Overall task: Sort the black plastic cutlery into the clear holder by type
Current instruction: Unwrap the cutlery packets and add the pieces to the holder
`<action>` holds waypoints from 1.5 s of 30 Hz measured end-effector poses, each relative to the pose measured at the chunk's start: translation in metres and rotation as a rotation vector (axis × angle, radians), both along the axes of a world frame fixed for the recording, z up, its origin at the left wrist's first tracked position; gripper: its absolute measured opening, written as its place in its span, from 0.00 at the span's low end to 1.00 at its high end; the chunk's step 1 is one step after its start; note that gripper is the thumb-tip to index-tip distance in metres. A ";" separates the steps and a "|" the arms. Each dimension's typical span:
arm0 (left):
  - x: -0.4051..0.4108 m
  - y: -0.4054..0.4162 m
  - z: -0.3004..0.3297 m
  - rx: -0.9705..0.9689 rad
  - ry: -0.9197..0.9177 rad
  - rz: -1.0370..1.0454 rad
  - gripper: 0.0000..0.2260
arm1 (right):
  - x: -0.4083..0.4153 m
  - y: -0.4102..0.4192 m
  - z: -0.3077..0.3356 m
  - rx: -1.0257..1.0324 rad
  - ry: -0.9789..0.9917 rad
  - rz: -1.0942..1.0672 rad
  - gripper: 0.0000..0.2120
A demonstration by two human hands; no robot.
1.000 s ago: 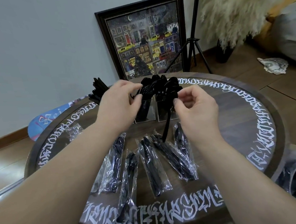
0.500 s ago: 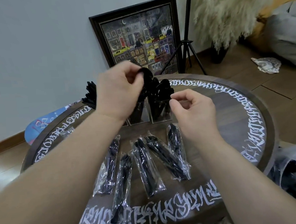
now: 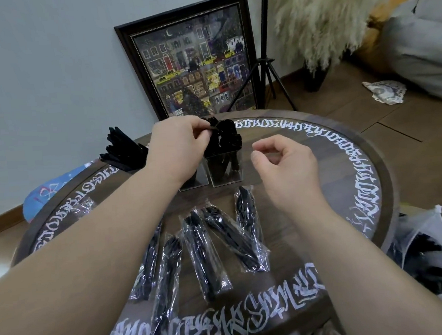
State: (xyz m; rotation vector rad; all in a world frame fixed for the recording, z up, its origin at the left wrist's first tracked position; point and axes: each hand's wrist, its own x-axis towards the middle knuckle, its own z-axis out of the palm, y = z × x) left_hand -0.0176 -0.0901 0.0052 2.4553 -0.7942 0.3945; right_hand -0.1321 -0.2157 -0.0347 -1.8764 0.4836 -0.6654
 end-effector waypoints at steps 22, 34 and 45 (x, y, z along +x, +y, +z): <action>-0.046 0.040 -0.070 0.259 0.075 -0.034 0.22 | -0.003 -0.004 -0.026 -0.243 0.368 0.148 0.10; -0.079 0.046 -0.107 0.706 0.408 -0.034 0.29 | -0.007 -0.002 -0.074 -0.356 0.837 0.212 0.15; -0.075 0.045 -0.119 0.462 0.478 -0.181 0.32 | -0.004 0.005 -0.073 -0.031 0.721 0.244 0.07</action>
